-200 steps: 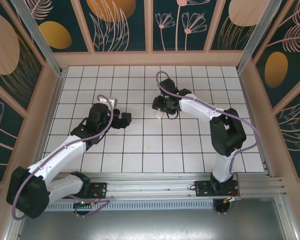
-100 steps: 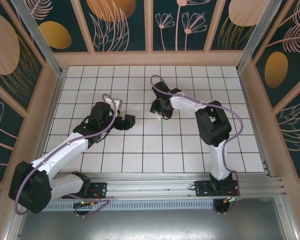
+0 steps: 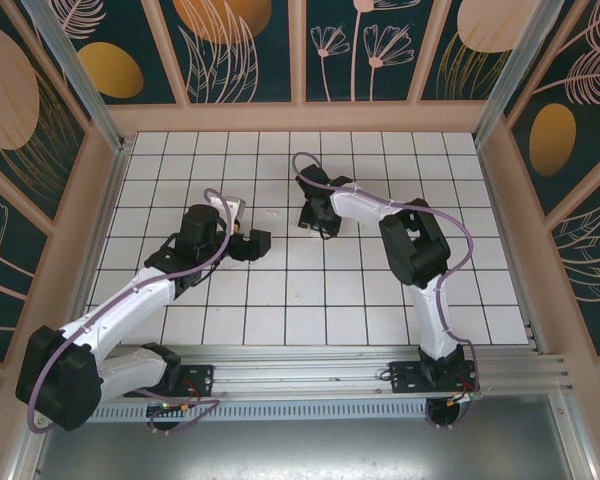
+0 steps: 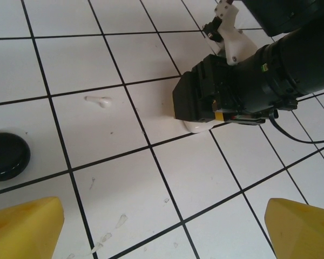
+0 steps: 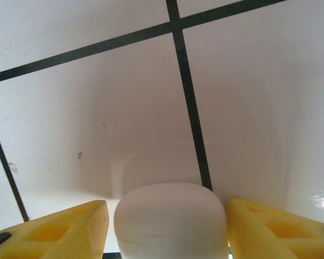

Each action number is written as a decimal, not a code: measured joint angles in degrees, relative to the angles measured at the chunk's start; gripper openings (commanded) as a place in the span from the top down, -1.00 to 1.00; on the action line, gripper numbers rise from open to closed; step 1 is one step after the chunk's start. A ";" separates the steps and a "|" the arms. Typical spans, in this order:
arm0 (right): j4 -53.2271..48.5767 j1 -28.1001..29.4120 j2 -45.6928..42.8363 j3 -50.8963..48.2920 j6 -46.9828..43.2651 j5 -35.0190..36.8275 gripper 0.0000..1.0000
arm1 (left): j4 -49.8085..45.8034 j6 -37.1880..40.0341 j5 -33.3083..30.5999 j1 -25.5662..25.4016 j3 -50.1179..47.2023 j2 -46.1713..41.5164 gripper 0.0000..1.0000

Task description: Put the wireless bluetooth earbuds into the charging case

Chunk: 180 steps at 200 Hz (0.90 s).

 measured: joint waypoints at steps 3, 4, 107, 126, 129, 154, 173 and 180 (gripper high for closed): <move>0.00 0.00 0.00 -0.04 0.09 0.04 -0.07 | 0.26 0.00 0.13 0.00 -0.17 0.00 -0.94; 0.00 0.00 0.00 -0.07 0.07 0.07 -0.07 | 0.39 -0.02 0.17 0.00 -0.26 0.00 -0.94; 3.30 0.15 -9.27 -8.35 1.01 -2.34 0.09 | 19.30 -3.17 9.75 0.00 -13.90 -3.96 -0.71; 4.33 0.44 -13.97 -8.90 1.79 -3.21 0.09 | 23.93 -4.04 10.91 0.00 -14.64 -3.63 -0.65; 4.52 0.50 -14.78 -8.90 1.92 -3.21 0.09 | 24.72 -4.31 11.06 0.00 -14.64 -3.43 -0.63; 6.36 1.55 -20.85 -8.90 3.04 -3.43 0.09 | 33.22 -6.45 13.46 0.00 -14.64 -0.20 -0.48; 7.82 2.82 -24.41 -9.03 3.76 -3.50 0.09 | 39.93 -9.09 14.78 -0.33 -14.62 3.50 -0.42; 8.76 3.32 -25.64 -9.44 4.35 -3.67 0.09 | 42.40 -10.14 14.99 -0.63 -14.62 4.85 -0.41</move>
